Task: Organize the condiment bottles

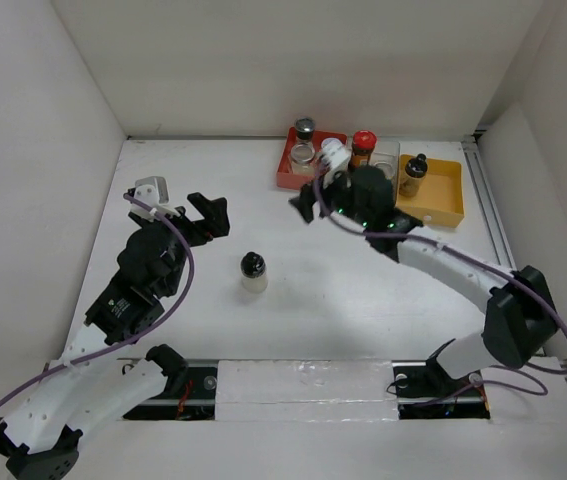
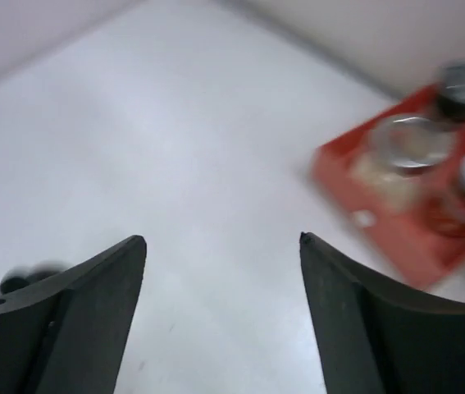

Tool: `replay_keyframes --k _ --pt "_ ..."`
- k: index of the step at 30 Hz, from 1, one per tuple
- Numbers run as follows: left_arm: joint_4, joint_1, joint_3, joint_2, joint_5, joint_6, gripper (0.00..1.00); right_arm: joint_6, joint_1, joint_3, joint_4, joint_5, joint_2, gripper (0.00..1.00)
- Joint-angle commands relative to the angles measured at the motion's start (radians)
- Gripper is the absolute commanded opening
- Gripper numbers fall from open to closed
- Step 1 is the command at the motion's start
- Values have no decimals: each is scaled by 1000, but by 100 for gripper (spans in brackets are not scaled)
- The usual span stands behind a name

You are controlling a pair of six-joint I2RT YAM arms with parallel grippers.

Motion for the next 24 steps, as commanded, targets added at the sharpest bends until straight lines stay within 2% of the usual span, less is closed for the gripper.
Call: replay_keyframes --k 1,4,7,14,18,24 --pt "40 1 2 -10 -16 9 100 -93 157 -89 -13 -108 14 85" --pt "40 1 2 -10 -16 9 100 -119 252 -143 -13 -108 -15 99" --pt "40 1 2 -10 -16 9 100 -119 263 -168 -25 -180 25 99" --pt "31 1 2 -1 -7 9 100 -155 353 -45 -35 -180 204 99" --pt "40 1 2 -1 -7 9 100 -164 363 37 -35 -203 252 99" --pt "40 1 2 -10 -7 9 100 -164 363 73 -35 -203 333 99"
